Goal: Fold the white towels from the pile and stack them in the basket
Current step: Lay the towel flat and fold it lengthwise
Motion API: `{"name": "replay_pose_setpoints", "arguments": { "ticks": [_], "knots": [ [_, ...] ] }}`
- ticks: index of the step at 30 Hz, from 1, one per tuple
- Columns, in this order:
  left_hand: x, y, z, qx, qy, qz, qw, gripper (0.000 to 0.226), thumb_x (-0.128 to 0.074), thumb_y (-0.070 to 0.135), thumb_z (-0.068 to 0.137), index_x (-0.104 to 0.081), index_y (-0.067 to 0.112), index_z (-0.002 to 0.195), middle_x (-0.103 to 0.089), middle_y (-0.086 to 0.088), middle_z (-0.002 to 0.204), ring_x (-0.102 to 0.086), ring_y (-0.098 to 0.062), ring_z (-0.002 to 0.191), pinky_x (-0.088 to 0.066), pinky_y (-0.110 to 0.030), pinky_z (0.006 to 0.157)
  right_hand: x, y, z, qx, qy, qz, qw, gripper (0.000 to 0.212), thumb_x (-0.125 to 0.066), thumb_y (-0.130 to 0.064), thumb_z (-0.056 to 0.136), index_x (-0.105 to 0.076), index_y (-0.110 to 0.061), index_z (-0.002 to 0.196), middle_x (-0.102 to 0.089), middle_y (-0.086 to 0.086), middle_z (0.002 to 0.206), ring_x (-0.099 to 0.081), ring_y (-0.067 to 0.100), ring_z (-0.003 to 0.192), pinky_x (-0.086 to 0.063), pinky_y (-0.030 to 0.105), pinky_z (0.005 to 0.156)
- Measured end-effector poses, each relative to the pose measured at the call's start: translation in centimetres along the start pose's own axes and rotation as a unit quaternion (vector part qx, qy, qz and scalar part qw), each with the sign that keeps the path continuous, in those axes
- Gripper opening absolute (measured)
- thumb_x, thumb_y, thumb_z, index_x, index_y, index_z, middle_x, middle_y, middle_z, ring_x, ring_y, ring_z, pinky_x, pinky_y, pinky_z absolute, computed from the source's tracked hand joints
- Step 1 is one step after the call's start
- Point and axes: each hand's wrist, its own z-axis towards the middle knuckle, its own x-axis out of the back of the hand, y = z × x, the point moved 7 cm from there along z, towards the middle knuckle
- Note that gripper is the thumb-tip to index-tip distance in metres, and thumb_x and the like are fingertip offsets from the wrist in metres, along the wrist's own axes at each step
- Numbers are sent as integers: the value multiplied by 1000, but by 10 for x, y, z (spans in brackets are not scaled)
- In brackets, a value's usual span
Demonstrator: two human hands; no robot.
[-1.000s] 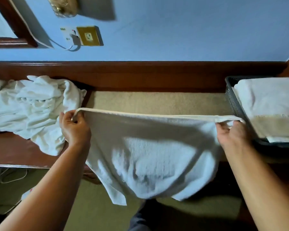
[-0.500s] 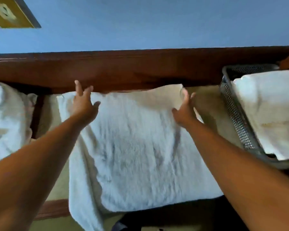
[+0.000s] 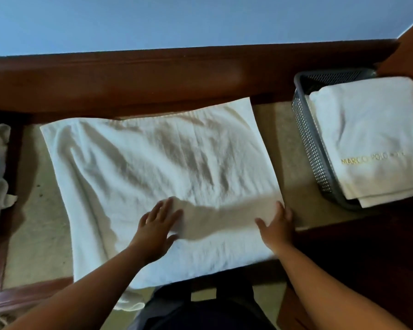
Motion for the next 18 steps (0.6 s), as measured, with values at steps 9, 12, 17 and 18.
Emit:
{"name": "replay_pose_setpoints", "arguments": {
  "ticks": [9, 12, 17, 18],
  "knots": [
    [12, 54, 0, 170, -6, -73, 983, 53, -53, 47, 99, -39, 37, 149, -11, 0, 165, -24, -30, 147, -41, -46, 111, 31, 7, 49, -29, -82, -32, 996, 48, -60, -39, 96, -57, -2, 127, -60, 20, 131, -59, 39, 118, -47, 38, 88],
    [-1, 94, 5, 184, 9, -87, 979, 54, -53, 47, 99, -38, 36, 149, -7, 0, 165, -21, -30, 149, -36, -46, 114, 33, 9, 64, -9, -149, 0, 989, 46, -59, -33, 97, -58, -3, 131, -61, 19, 133, -59, 36, 119, -46, 31, 85],
    [-6, 137, 20, 188, 56, -112, 974, 47, -54, 43, 98, -43, 35, 143, -17, 5, 159, -29, -25, 143, -32, -45, 115, 37, 45, 66, 2, -190, -8, 982, 37, -63, -24, 92, -64, -1, 120, -65, 20, 124, -63, 35, 113, -52, 33, 90],
    [-5, 142, 24, 181, 60, -112, 975, 46, -54, 43, 98, -43, 35, 142, -18, 5, 158, -30, -25, 142, -31, -44, 115, 35, 53, 65, 3, -197, -3, 980, 36, -64, -23, 92, -64, -1, 120, -66, 20, 123, -63, 35, 112, -52, 34, 90]
  ]
}}
